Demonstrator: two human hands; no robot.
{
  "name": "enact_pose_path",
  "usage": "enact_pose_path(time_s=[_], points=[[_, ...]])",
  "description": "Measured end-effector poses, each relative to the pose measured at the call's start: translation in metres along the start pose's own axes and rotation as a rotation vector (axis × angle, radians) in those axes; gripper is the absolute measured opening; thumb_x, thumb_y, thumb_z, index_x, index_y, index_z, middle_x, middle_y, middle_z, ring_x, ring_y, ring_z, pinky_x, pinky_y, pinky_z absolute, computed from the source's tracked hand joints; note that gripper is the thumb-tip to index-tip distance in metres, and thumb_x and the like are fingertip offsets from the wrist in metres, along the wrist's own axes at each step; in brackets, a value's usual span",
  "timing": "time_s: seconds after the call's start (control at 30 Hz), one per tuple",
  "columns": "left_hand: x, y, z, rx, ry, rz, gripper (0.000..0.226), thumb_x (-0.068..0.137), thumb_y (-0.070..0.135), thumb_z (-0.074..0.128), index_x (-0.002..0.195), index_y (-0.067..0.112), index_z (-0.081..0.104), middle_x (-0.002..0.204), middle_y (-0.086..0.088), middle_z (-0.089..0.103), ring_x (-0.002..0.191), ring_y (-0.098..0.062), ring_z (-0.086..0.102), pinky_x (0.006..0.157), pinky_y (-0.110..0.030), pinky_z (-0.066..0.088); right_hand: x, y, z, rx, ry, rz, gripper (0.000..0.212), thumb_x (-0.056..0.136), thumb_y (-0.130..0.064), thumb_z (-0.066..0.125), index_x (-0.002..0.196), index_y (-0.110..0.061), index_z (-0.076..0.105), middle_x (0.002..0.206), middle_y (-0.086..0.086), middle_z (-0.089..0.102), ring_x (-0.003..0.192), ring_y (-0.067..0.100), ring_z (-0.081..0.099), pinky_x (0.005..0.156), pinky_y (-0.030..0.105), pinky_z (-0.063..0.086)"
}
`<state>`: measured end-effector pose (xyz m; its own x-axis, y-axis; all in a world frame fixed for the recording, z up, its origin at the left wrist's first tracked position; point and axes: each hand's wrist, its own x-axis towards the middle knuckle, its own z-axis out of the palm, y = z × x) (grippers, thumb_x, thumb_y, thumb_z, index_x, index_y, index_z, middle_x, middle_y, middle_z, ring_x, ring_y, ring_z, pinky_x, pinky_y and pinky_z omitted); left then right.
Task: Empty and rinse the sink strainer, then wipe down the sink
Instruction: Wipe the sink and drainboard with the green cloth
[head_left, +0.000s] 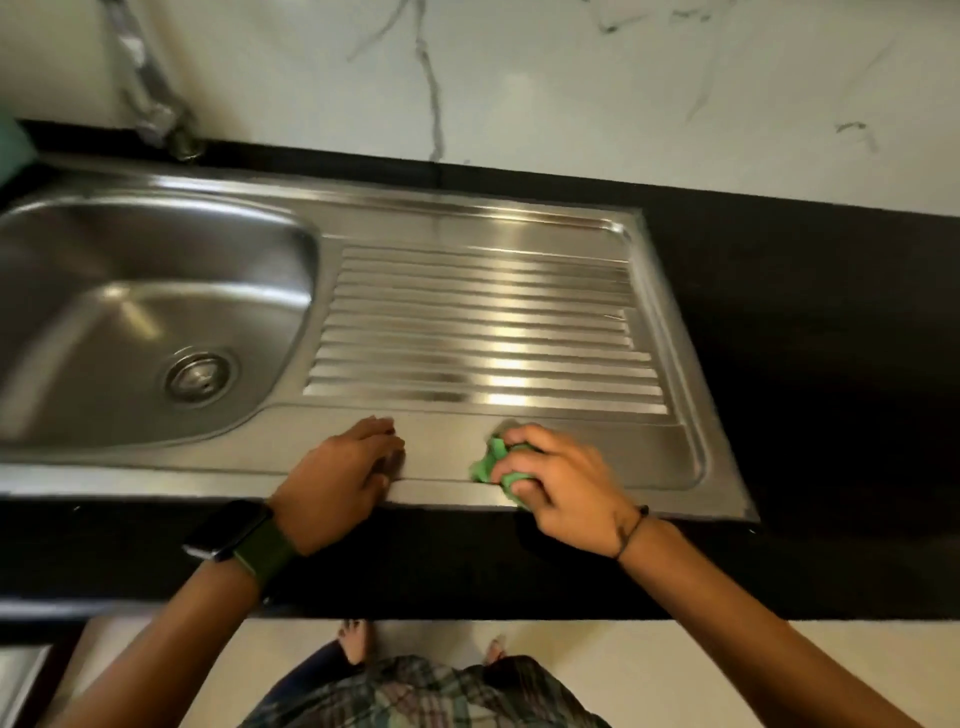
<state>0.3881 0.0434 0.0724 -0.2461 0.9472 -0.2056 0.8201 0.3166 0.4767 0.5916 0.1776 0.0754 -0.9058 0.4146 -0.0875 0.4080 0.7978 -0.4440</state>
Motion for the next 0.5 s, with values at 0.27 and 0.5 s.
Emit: enact_pose_path(time_s=[0.27,0.5], points=[[-0.073,-0.078,-0.037,-0.048,0.282,-0.445,0.037,0.082,0.007,0.055,0.119,0.007,0.056,0.123,-0.013,0.06,0.114,-0.03,0.055,0.094,-0.033,0.038,0.137,-0.161,0.079,0.051,-0.108,-0.3,0.038,0.082,-0.011,0.056,0.12,-0.015,0.059,0.129,0.008,0.051,0.113,0.032,0.051,0.096,0.035,0.037],[-0.095,-0.102,-0.054,-0.118,0.363,-0.547,0.029,0.084,0.007,0.05,0.111,0.007,0.062,0.12,-0.01,0.063,0.113,-0.027,0.056,0.096,-0.032,0.041,0.108,-0.121,0.056,-0.004,-0.207,-0.304,0.046,0.088,-0.017,0.054,0.132,-0.026,0.048,0.141,-0.003,0.04,0.122,0.016,0.047,0.103,0.019,0.032]])
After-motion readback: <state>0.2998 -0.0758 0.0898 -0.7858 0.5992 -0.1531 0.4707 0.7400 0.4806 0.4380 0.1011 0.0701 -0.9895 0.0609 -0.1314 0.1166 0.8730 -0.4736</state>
